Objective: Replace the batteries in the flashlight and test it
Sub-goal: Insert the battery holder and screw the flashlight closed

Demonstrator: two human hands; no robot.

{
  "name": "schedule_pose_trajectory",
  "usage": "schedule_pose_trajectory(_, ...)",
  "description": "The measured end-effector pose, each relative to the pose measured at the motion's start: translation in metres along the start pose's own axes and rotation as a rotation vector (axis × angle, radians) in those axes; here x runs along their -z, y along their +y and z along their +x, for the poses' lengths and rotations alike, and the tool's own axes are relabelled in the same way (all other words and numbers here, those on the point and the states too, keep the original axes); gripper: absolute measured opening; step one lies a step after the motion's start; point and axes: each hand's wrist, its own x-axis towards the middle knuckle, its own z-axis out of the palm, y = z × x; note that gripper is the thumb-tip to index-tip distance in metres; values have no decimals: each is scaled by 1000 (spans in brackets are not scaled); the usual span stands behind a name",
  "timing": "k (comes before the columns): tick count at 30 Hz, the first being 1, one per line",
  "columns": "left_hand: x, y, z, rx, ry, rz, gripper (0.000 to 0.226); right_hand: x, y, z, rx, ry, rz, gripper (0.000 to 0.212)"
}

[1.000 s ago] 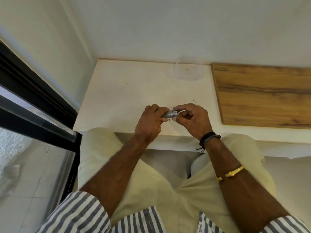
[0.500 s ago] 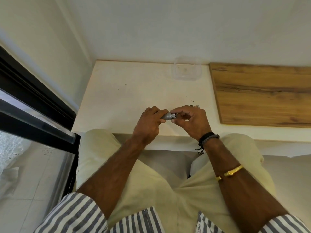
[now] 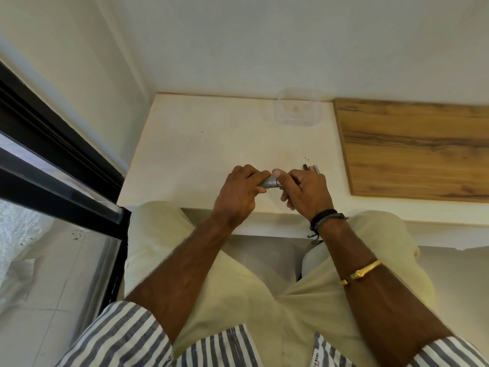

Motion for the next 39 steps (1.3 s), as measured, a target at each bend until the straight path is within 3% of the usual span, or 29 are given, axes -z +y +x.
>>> schedule_pose_trajectory(4,-2,0,1,3,-15,2,32,-2,2,-1,-58,17,-31,56)
schedule_pose_trajectory(7,-4,-3,1,47,-16,13,36,1,3,1,-50,-74,153,33)
schedule_pose_trajectory(11,-5,-5,1,85,-22,38,39,3,9,2,93,-151,124,37)
schedule_pose_trajectory(16,-5,-4,1,62,-27,45,37,2,10,1,56,-120,153,21)
schedule_pose_trajectory(23,-7,-3,0,21,-42,53,36,0,7,0,-41,-82,-83,49)
schedule_pose_trajectory(27,-7,-5,2,63,-9,37,36,4,8,3,-9,-110,135,39)
schedule_pose_trajectory(30,-8,-7,2,86,-6,42,36,6,10,4,93,-109,97,37)
schedule_pose_trajectory(35,-9,-7,2,71,-10,61,36,5,10,2,54,-94,138,20)
schedule_pose_trajectory(39,-10,-6,1,47,-19,65,37,4,8,1,16,-90,37,29)
